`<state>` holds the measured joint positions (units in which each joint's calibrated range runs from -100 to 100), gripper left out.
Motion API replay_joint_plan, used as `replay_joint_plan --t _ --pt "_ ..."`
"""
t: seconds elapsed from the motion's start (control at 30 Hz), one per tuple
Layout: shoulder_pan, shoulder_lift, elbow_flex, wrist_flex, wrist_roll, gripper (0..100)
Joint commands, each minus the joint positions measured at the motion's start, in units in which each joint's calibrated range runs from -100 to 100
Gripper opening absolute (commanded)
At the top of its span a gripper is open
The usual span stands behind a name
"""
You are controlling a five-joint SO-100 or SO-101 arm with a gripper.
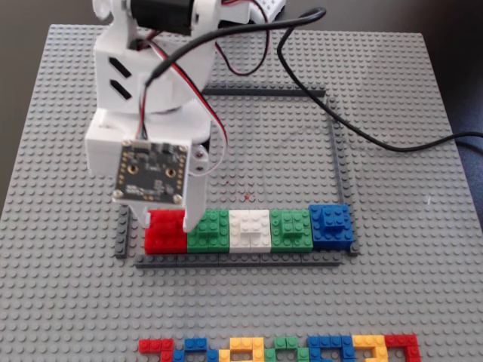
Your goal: Grab the cube and place it into the grid
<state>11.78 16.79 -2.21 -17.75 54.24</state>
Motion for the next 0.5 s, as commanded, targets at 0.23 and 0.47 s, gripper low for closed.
replay_joint_plan --t 0.23,0.47 --pt "0.3 -4.8 -8.7 2.1 -0.6 14" --pt "-0.1 -12.4 -10.6 6.9 -1.1 5"
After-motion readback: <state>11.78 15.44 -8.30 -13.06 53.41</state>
